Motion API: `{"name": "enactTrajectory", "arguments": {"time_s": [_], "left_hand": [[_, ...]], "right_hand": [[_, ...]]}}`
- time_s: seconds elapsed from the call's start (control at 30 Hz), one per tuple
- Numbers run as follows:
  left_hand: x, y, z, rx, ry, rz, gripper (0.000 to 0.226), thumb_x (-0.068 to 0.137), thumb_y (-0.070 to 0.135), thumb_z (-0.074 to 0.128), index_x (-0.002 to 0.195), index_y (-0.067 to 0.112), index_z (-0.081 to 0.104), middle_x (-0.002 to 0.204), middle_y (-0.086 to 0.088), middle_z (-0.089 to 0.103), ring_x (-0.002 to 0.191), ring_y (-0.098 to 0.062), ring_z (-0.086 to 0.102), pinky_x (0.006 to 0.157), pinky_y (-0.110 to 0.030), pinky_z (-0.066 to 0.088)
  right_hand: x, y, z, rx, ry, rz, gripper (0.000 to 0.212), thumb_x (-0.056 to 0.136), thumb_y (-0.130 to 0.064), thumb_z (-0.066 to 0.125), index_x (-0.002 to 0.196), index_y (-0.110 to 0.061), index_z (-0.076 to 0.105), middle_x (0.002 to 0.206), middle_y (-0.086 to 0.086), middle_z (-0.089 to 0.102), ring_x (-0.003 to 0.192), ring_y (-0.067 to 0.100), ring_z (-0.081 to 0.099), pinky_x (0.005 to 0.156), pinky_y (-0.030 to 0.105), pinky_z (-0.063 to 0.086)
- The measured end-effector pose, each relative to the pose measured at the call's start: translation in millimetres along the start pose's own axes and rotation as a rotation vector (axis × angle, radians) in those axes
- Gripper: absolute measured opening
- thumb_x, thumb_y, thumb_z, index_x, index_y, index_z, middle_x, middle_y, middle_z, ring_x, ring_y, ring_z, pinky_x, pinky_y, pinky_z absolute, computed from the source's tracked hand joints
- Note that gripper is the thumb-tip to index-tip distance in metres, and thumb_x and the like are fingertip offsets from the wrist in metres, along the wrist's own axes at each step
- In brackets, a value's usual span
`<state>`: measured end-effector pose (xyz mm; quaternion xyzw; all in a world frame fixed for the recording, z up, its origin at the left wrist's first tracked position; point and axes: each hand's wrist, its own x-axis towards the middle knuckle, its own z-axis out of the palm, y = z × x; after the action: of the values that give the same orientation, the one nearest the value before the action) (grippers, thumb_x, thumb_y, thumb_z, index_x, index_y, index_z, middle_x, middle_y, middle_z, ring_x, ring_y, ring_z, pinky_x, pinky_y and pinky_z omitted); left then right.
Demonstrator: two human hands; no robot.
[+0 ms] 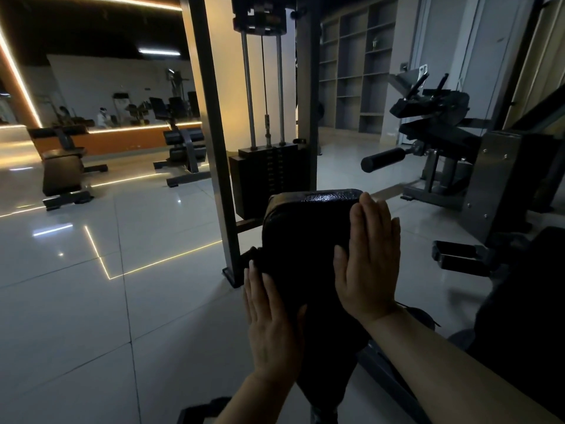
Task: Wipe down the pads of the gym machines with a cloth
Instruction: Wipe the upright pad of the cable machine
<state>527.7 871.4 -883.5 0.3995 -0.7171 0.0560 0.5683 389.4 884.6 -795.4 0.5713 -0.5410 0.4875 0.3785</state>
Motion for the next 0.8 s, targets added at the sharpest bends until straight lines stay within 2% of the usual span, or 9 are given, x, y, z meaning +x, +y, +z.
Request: {"name": "enactTrajectory", "arguments": {"time_s": [0.07,0.2,0.3,0.37,0.43,0.5,0.57,0.7,0.8], "left_hand": [[12.9,-0.9,-3.9,0.089,0.017,0.088,0.069,0.099,0.050,0.025,0.151,0.019,-0.008,0.159,-0.006,-0.010,0.147,-0.027,-0.002,0.119,-0.042,0.009],[64.3,15.6,-22.8,0.097,0.030,0.214,0.063,0.101,0.046,0.024,0.152,0.018,0.000,0.159,-0.010,0.000,0.146,-0.030,0.005,0.117,-0.047,0.015],[109.3,37.6,-39.4,0.123,-0.043,0.245,0.057,0.099,0.045,0.022,0.146,0.014,0.025,0.152,-0.011,0.030,0.143,-0.026,0.021,0.115,-0.048,0.021],[134.5,55.1,-49.5,0.153,-0.147,0.258,0.058,0.098,0.048,0.017,0.138,0.014,0.044,0.140,-0.008,0.050,0.136,-0.025,0.037,0.112,-0.048,0.027],[153.9,70.2,-54.7,0.175,-0.254,0.292,0.059,0.097,0.049,0.017,0.129,0.017,0.055,0.129,-0.003,0.060,0.127,-0.023,0.048,0.110,-0.046,0.031],[163.2,77.1,-55.3,0.196,-0.329,0.323,0.056,0.096,0.049,0.020,0.126,0.020,0.058,0.126,-0.001,0.062,0.124,-0.022,0.051,0.110,-0.043,0.031],[161.0,74.3,-54.8,0.228,-0.328,0.334,0.054,0.096,0.048,0.026,0.126,0.018,0.058,0.126,-0.003,0.062,0.123,-0.024,0.052,0.108,-0.042,0.032],[137.2,59.0,-48.9,0.264,-0.193,0.296,0.055,0.098,0.046,0.026,0.131,0.011,0.052,0.134,-0.010,0.056,0.127,-0.028,0.047,0.109,-0.042,0.030],[118.5,49.5,-40.5,0.158,-0.054,0.202,0.057,0.100,0.046,0.022,0.137,0.008,0.041,0.140,-0.016,0.048,0.132,-0.031,0.038,0.108,-0.047,0.036]], "right_hand": [[-0.1,-0.2,0.1,0.003,-0.003,0.000,0.051,0.101,-0.034,0.022,0.144,-0.006,0.022,0.150,0.012,0.023,0.147,0.018,0.004,0.118,0.043,0.011],[-1.6,0.5,0.0,0.007,0.015,-0.002,0.051,0.102,-0.035,0.021,0.144,-0.007,0.022,0.150,0.012,0.023,0.146,0.019,0.006,0.118,0.042,0.011],[-2.5,0.3,2.1,0.001,0.077,-0.014,0.051,0.102,-0.034,0.021,0.142,-0.004,0.026,0.148,0.014,0.028,0.145,0.022,0.014,0.115,0.047,0.019],[-2.9,1.3,5.8,-0.017,0.124,-0.014,0.049,0.102,-0.033,0.021,0.141,-0.004,0.029,0.147,0.014,0.030,0.145,0.022,0.018,0.112,0.050,0.024],[-3.7,3.7,9.1,-0.029,0.127,-0.030,0.049,0.103,-0.033,0.021,0.145,-0.008,0.024,0.153,0.009,0.023,0.145,0.022,0.017,0.112,0.050,0.023],[-4.2,6.6,10.1,-0.037,0.117,-0.052,0.049,0.103,-0.033,0.021,0.147,-0.011,0.021,0.156,0.005,0.017,0.145,0.021,0.015,0.114,0.048,0.019],[-4.3,7.4,9.1,-0.045,0.118,-0.040,0.048,0.103,-0.033,0.021,0.143,-0.007,0.026,0.151,0.009,0.025,0.145,0.020,0.015,0.115,0.047,0.018],[-4.6,4.6,7.0,-0.036,0.115,-0.017,0.048,0.102,-0.032,0.024,0.140,-0.003,0.030,0.146,0.015,0.031,0.145,0.020,0.014,0.115,0.048,0.017],[-3.4,2.0,3.7,-0.002,0.082,0.002,0.049,0.102,-0.033,0.024,0.139,-0.002,0.029,0.146,0.016,0.028,0.146,0.019,0.010,0.118,0.044,0.011]]}}
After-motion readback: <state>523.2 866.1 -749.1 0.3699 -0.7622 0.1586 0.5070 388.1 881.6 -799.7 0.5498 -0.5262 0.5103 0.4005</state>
